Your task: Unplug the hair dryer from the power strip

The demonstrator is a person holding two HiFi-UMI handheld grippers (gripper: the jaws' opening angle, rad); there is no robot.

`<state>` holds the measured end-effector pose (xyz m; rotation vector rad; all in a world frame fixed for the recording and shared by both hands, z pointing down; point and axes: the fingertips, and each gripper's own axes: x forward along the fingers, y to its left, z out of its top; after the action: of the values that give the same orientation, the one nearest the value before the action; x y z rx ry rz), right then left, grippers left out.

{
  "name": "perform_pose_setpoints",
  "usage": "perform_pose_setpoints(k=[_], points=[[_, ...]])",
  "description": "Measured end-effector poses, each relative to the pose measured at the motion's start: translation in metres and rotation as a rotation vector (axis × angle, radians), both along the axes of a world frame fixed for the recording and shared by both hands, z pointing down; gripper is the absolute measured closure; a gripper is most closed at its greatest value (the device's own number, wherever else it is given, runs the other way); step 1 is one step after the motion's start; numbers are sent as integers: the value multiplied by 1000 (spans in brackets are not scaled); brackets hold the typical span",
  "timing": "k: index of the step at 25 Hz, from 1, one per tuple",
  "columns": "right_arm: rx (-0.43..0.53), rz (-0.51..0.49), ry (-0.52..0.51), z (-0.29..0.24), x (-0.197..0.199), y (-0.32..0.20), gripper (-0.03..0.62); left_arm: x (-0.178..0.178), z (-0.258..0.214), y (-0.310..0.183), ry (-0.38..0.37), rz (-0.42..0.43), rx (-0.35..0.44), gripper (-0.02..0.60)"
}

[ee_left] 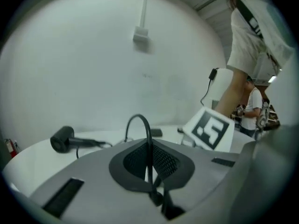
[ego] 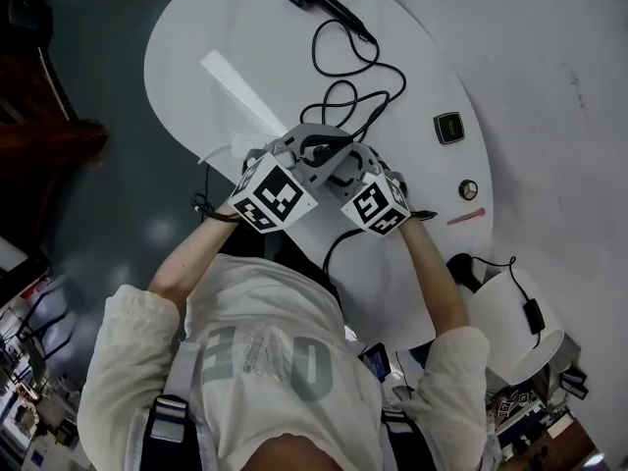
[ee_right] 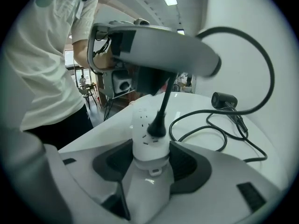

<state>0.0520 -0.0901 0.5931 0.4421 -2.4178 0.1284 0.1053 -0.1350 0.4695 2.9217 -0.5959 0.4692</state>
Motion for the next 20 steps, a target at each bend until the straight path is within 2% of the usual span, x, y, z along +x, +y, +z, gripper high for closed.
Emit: perform_pose_setpoints(k=[2, 3, 5, 7, 10, 20], points=[[2, -3, 6, 0, 0, -2, 343, 2, -72, -22, 175, -36, 78, 580], [-1, -4, 13, 0, 0, -3, 344, 5, -106, -35, 193, -34, 156, 580], [-16, -14, 35, 1, -2, 1, 344, 12, -150, -52, 153, 10, 308, 580], [-24, -22, 49, 2, -2, 5, 344, 8, -174, -62, 175, 16, 367, 580], [-26, -15, 56, 1, -2, 5, 344, -2, -179, -70, 177, -22, 373, 580], [-39, -1, 65, 2, -2, 7, 344, -11, -158, -74, 213, -81, 260, 580]])
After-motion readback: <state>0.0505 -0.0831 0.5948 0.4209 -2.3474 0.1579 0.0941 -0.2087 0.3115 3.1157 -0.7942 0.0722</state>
